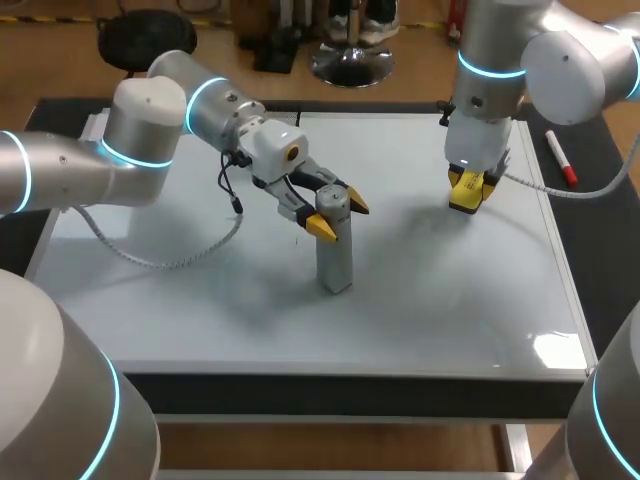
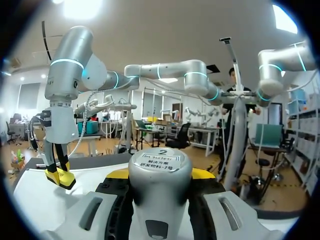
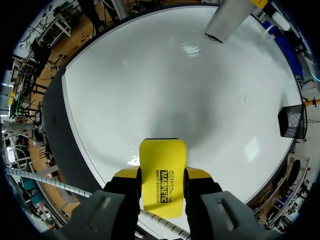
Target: Pick up the inspection probe, press it on each red-marked spot on the whiteboard one by one, put down the probe, pick up the eraser, and wipe off all the red marks.
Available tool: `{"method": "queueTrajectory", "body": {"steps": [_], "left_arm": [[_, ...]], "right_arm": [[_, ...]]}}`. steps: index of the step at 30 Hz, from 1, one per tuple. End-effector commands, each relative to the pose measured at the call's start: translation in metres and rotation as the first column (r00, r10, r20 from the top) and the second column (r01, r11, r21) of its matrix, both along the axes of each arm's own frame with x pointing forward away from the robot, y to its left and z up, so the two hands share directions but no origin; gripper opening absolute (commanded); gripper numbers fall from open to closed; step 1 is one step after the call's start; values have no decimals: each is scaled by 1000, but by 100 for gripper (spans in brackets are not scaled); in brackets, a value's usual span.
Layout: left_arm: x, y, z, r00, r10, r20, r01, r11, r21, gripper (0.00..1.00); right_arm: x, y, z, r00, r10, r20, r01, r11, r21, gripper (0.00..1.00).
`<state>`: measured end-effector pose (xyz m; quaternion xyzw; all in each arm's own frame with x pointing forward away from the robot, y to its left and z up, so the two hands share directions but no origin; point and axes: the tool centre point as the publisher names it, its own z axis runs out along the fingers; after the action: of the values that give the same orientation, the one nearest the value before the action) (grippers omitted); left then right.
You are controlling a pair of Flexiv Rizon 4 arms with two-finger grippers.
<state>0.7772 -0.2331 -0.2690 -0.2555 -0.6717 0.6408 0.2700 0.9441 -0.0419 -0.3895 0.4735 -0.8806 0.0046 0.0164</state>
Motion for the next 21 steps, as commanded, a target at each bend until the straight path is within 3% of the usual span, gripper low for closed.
{"method": "queueTrajectory", "body": {"steps": [1,8,21], "left_arm": [[1,0,1,1000,-5,2,5,1000,0,0],[14,12,13,999,-6,34,6,1000,10,0],[62,59,34,996,13,87,-14,1000,1,0]], "right_arm": [[0,-1,1,1000,2,0,-2,1000,-2,0],[0,-1,1,1000,2,0,-2,1000,-2,0],[0,-1,1,1000,2,0,-2,1000,-2,0]]}}
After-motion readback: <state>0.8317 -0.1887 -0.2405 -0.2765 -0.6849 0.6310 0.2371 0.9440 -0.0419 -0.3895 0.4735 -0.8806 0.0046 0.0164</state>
